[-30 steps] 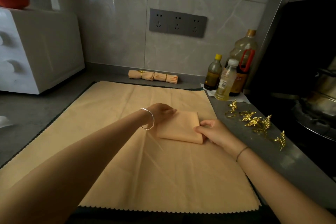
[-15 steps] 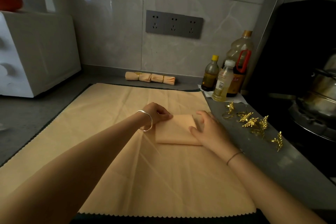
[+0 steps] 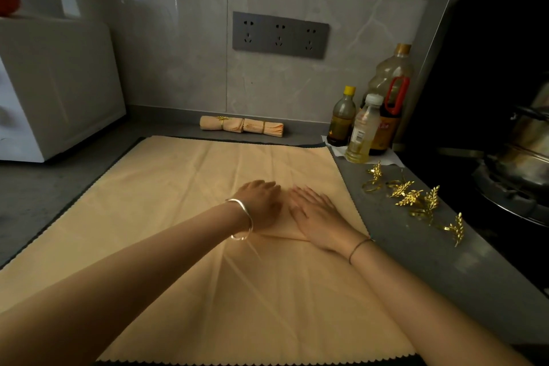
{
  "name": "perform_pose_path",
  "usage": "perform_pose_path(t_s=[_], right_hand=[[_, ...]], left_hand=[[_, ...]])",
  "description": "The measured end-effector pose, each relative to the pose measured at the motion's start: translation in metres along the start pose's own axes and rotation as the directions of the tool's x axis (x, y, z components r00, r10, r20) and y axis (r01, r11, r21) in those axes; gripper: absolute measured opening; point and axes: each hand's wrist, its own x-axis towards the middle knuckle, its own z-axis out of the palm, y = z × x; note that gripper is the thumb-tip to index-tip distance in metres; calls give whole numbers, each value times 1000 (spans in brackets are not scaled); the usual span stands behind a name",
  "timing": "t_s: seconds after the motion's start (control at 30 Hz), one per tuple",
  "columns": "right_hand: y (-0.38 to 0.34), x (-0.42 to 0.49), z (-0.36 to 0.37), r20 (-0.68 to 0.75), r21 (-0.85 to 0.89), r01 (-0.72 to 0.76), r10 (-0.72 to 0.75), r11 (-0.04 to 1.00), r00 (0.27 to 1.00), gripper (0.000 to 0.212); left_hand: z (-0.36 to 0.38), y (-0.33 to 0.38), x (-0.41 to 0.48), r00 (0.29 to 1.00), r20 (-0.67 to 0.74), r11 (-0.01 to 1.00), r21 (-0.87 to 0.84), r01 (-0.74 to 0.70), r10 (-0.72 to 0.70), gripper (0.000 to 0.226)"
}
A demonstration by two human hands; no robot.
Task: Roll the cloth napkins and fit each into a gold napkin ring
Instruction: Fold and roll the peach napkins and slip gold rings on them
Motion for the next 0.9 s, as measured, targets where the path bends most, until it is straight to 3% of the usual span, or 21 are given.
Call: perform_pose_path(t_s=[0.1,0.4,0.7,0.83,0.9], right_hand=[[0,-1,3,-4,4,-9,9,1000,1000,50],[9,-3,0,71,-2,-34,34,999,997,55],[26,-37,-8,98,-23,205,-202,979,975,52],[36,-58,-19,139,95,140,-153,986,978,62],[33,-65,-28,168,24,107,-110,994,980,70]], left_hand=[[14,3,-17,998,64,1000,24,4,-6,59],[27,-1,-18,998,62,1000,-13,5,-4,58],[28,-1,-19,999,49,1000,-25,-19,21,53],[22,-4,-24,993,88,996,-41,-81,84,46],[18,-5,-31,985,97,990,-1,-141,140,51]])
